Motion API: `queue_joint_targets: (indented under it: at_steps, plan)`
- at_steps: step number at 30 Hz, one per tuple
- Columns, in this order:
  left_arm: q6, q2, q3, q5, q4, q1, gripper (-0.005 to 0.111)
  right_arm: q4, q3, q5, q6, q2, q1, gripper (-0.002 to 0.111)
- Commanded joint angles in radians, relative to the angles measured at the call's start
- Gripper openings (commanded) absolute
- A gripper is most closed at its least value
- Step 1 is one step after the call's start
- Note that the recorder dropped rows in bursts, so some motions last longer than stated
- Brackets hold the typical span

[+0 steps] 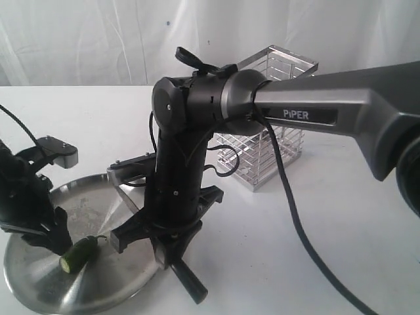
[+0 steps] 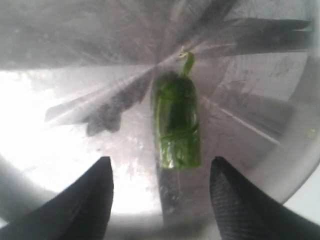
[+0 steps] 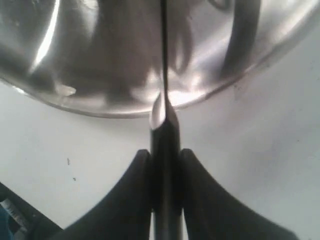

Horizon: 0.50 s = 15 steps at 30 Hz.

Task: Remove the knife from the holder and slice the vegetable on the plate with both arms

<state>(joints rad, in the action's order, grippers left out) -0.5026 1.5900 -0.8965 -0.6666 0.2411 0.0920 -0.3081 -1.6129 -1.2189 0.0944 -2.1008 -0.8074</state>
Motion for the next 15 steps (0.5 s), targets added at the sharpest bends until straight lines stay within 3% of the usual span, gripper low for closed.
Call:
queue_joint_targets:
  at_steps: [1, 15]
  plan:
    - [0.104, -0.099, -0.002, -0.006, -0.136, 0.001, 0.061, -0.062, 0.015, -0.002, 0.000, 0.014, -0.005, 0.003]
    - [0.149, -0.135, -0.002, 0.100, -0.130, 0.001, 0.061, -0.061, 0.015, -0.002, 0.034, -0.006, -0.072, 0.003]
